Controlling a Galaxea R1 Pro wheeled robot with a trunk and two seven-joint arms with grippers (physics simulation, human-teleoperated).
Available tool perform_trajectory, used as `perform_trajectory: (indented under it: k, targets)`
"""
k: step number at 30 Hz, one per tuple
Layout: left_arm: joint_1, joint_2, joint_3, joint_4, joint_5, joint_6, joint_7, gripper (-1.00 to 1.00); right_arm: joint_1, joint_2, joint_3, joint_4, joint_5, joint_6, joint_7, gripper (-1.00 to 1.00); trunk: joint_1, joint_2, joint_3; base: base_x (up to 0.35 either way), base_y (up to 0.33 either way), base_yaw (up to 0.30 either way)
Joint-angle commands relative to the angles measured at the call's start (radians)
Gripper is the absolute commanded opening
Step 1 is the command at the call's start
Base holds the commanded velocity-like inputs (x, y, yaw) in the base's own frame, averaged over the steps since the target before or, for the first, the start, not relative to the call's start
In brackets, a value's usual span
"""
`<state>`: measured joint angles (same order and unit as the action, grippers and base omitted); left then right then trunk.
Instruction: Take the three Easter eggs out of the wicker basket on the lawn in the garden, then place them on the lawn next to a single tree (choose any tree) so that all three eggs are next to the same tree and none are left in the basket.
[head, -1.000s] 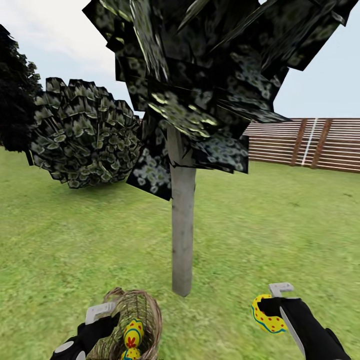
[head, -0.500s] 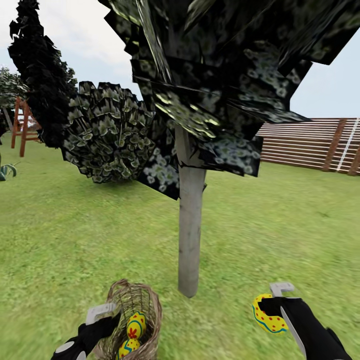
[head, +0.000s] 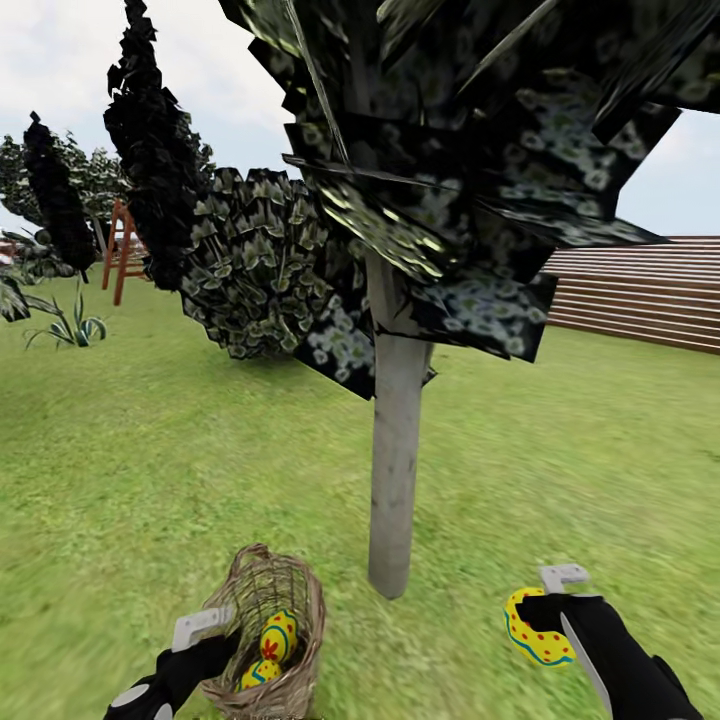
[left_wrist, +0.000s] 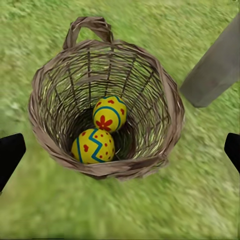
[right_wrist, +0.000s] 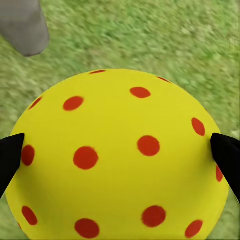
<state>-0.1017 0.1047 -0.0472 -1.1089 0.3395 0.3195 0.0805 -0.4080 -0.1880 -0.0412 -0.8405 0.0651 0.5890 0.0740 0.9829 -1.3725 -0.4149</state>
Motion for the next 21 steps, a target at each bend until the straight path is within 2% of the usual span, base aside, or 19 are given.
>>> perform_trajectory:
  k: [1, 6, 21]
  targets:
    - [-0.001, 0.001, -0.004, -0.002, 0.010, 0.004, 0.008, 1.00, 0.000, 0.000, -0.003, -0.002, 0.007, 0.005, 0.007, -1.00, 0.000, -0.001, -0.001, 0.000, -0.299, 0.289]
    - [0.000, 0.001, -0.005, -0.002, 0.010, 0.004, 0.008, 1.00, 0.000, -0.001, -0.003, -0.002, 0.007, 0.005, 0.007, -1.00, 0.000, -0.001, -0.001, 0.000, -0.299, 0.228]
    - [-0.001, -0.003, -0.006, 0.001, 0.009, 0.004, 0.008, 1.00, 0.000, -0.001, -0.003, -0.003, 0.007, 0.005, 0.008, -1.00, 0.000, -0.001, -0.001, 0.001, -0.299, 0.004]
